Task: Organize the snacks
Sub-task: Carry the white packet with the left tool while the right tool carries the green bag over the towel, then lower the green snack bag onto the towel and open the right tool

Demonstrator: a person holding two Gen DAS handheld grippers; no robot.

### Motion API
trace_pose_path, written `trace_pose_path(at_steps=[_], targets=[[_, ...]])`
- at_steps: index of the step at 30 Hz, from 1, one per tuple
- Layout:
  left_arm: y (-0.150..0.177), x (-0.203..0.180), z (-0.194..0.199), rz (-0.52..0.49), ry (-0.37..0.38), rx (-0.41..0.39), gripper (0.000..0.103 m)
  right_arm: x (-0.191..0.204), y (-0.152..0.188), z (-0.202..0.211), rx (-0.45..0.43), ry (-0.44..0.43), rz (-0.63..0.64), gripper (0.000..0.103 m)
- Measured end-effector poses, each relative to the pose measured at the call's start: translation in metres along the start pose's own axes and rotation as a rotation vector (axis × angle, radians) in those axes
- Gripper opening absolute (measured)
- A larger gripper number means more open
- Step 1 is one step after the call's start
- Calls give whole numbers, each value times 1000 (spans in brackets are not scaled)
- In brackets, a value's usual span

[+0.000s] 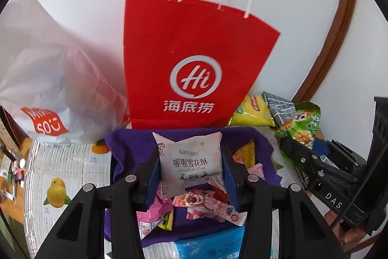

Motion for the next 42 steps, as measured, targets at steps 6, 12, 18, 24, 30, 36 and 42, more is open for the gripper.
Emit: trace_pose_path(at_steps=[6, 12, 18, 24, 30, 36, 42], targets=[[0, 12, -8, 31, -8, 18, 44, -23, 3, -20, 49, 34, -44, 40], [2, 15, -14, 43, -12, 36, 44, -38, 5, -23, 55, 54, -72, 40], [3, 10, -14, 32, -10, 35, 44, -40, 3, -18, 40, 67, -62, 40], [1, 10, -9, 37, -8, 26, 44, -38, 4, -18, 41, 71, -48, 40], [1, 13, -10, 46, -8, 30, 44, -37, 7, -21, 51, 74, -40, 40], [2, 13, -11, 45, -9, 37, 44, -34, 10, -28, 73, 74, -30, 40], [1, 17, -10, 56, -9, 37, 44, -23, 16, -36, 95, 55, 1, 40]])
Point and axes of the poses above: each gripper's, at about its wrist camera, not at the fingertips, and z roughly against the way its jaws point, x to its left, y to its underside, the point moved 4 cm from there along -z, roughly the way its jaws point, and after that the axes turned 12 degrees about y, right-handed, at the moved point
